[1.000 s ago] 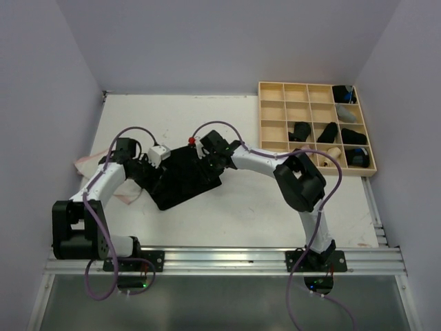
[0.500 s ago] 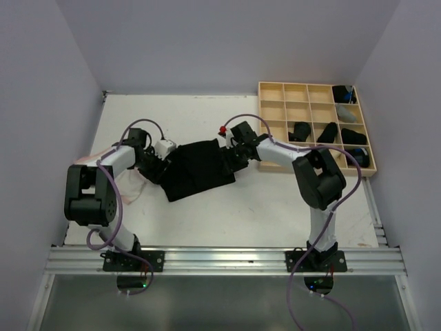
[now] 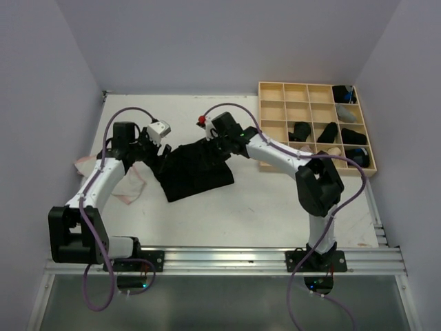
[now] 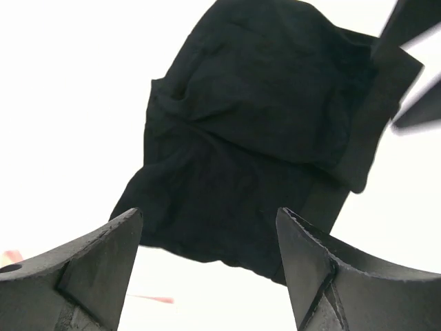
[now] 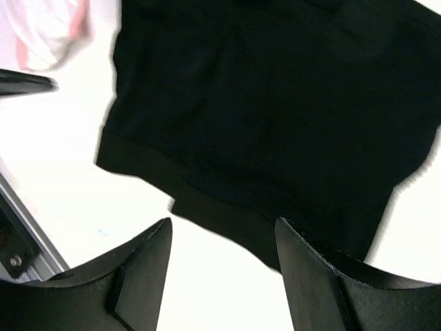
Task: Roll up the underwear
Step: Move the underwear to the center of the board
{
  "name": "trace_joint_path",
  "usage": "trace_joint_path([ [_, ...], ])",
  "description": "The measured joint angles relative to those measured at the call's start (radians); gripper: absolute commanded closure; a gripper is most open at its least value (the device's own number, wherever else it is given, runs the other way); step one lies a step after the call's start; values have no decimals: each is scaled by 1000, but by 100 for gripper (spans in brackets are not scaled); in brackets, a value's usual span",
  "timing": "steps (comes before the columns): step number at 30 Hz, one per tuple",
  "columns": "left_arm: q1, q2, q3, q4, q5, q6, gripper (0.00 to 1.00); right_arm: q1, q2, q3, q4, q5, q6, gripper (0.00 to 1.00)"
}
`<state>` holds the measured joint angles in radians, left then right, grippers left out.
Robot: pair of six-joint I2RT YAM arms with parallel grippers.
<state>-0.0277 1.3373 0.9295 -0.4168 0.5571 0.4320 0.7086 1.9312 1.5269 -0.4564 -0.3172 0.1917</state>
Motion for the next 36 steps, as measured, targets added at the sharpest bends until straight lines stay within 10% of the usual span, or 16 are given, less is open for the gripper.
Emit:
trace_joint_path([
  [9,0,-105,-70,61,-114,-127,16,166,188,160,-136,161,36,29],
  [19,0,-154,-172,-16,-53,33,29,153,263,188,-178,246,23,100],
  [30,-51,121,-203,-35,-144,124,31,18,47,126,-153,190,-8,100],
  [36,-53,112,-153,-18,-111,145,22,-62,113,124,-170,96,-3,81],
])
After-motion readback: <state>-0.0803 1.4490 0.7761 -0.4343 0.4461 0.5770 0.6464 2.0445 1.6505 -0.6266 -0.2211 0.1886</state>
